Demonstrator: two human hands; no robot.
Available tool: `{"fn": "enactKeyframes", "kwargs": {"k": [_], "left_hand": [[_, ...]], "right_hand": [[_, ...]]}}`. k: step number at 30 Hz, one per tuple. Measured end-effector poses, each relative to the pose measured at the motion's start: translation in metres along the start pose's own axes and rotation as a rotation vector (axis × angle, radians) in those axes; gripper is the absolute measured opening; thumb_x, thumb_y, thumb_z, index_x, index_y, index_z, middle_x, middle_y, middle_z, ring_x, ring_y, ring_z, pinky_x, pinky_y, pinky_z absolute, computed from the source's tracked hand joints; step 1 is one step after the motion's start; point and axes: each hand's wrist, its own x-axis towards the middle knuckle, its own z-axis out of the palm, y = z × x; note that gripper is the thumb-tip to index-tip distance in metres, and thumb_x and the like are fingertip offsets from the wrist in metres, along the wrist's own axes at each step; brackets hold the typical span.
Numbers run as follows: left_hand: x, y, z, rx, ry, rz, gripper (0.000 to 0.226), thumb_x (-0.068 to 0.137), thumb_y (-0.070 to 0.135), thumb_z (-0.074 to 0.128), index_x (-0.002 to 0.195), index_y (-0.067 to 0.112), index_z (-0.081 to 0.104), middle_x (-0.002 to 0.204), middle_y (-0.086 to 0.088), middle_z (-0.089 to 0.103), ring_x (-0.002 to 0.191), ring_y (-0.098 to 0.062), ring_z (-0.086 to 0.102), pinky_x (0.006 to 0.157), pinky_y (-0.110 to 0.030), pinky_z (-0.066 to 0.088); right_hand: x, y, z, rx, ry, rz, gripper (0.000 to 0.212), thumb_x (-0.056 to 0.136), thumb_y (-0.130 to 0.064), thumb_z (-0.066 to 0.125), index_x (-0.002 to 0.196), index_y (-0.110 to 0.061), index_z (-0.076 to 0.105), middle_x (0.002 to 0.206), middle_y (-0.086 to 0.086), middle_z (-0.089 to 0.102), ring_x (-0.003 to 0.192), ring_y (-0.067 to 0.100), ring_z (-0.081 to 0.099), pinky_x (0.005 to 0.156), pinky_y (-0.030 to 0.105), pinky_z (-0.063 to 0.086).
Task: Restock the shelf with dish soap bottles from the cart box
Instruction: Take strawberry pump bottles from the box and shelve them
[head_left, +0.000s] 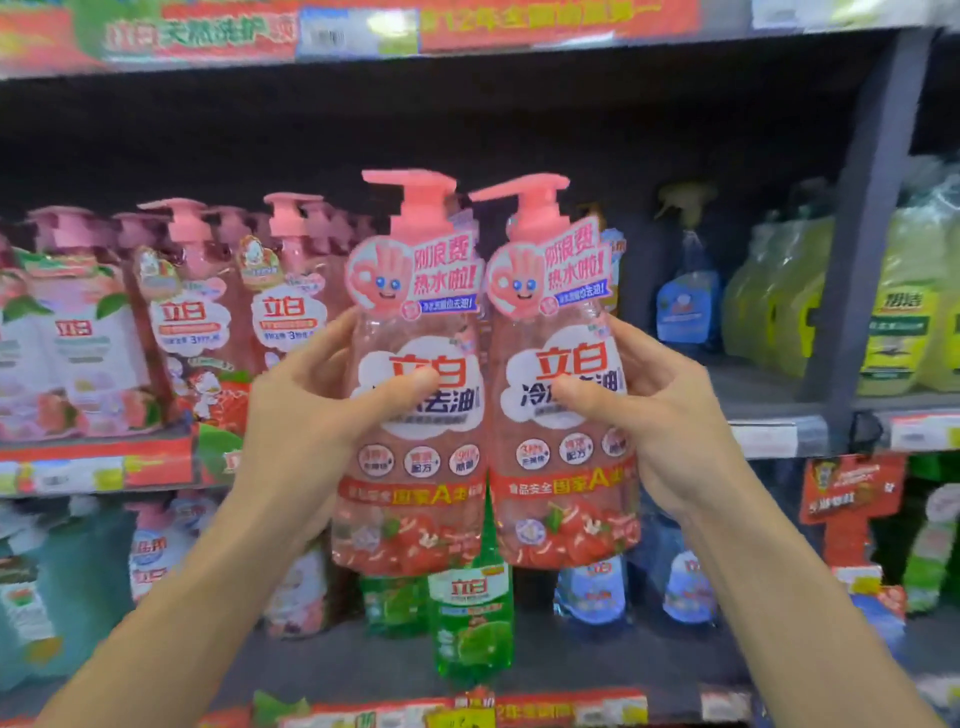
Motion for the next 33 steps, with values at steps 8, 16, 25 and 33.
{"fn": "enactKeyframes", "kwargs": {"k": [8,16,25,33], "left_hand": [[0.081,-0.001,0.023,-0.124,-0.068,0.051,0.064,0.056,0.021,0.082,0.118,0.019,0.066,0.097,0.000,0.077,0.088,-0.021,0.075,0.069,-0.033,0.060],[0.132,-0.030,0.037,-0.175,-0.091,0.039,0.049,0.060,0.020,0.082,0.108,0.024,0.069,0.098,-0.002,0.077,0.088,-0.022,0.074,0.072,-0.035,0.060],[0.155,-0.053,0.042,-0.131,-0.123,0.038,0.049,0.066,0.024,0.081,0.113,0.024,0.067,0.103,-0.001,0.076,0.093,-0.022,0.074,0.081,-0.041,0.059],[0.158,-0.070,0.041,-0.141,-0.087,-0.007,0.046,0.077,0.020,0.078,0.121,0.017,0.066,0.105,-0.003,0.076,0.093,-0.023,0.074,0.076,-0.037,0.060]], "right_hand": [[0.075,-0.004,0.000,-0.049,0.080,-0.066,0.061,0.061,-0.020,0.083,0.121,-0.016,0.069,0.099,0.004,0.078,0.086,0.023,0.076,0.070,0.036,0.059],[0.123,0.018,-0.015,-0.052,0.123,-0.054,0.066,0.058,-0.023,0.084,0.121,-0.017,0.069,0.103,0.006,0.077,0.090,0.025,0.075,0.071,0.035,0.060],[0.143,0.033,-0.028,-0.011,0.142,0.016,0.055,0.069,-0.016,0.077,0.123,-0.014,0.067,0.105,0.007,0.077,0.088,0.024,0.076,0.064,0.031,0.060],[0.145,0.034,-0.028,-0.050,0.123,0.049,0.039,0.072,-0.015,0.076,0.110,-0.022,0.068,0.097,-0.001,0.079,0.084,0.019,0.076,0.061,0.026,0.059]]}}
